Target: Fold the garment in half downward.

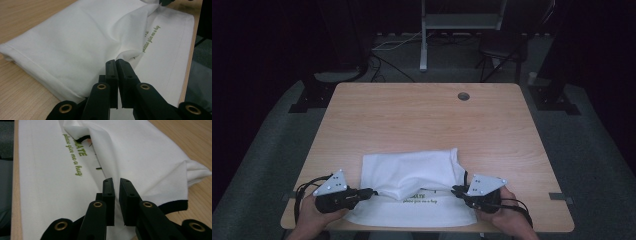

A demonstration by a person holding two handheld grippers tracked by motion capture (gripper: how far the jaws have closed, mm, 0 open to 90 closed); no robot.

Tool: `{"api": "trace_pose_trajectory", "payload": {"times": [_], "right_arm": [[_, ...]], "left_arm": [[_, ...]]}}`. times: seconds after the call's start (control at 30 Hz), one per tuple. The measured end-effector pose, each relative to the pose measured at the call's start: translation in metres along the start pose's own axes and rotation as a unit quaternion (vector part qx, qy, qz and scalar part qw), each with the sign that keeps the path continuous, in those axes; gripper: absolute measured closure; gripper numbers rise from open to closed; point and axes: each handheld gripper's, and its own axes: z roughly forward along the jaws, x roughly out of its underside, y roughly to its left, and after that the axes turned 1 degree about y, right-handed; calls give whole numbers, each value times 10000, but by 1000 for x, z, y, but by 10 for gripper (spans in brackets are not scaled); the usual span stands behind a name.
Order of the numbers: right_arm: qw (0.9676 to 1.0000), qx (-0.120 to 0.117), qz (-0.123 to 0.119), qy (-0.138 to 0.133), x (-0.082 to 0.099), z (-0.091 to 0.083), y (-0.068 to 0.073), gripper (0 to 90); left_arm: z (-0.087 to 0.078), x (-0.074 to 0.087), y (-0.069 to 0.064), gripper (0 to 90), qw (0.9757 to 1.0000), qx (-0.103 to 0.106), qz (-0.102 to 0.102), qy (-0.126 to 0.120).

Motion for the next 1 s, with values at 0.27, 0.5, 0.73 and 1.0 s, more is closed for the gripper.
{"api": "trace_pose_trajectory", "payload": {"times": [0.27,0.5,0.73,1.0], "right_arm": [[9985,253,-386,309,1,9,-2,624],[9981,206,-320,475,-1,21,-8,712],[9991,118,-29,398,-1,18,-10,869],[9998,23,57,203,-3,7,-1,860]], "left_arm": [[1,-1,2,862,10000,19,-64,-7],[4,-2,4,859,10000,16,-76,7],[5,0,4,883,10000,5,-60,45],[-3,0,-1,890,10000,-36,27,-3]]}}
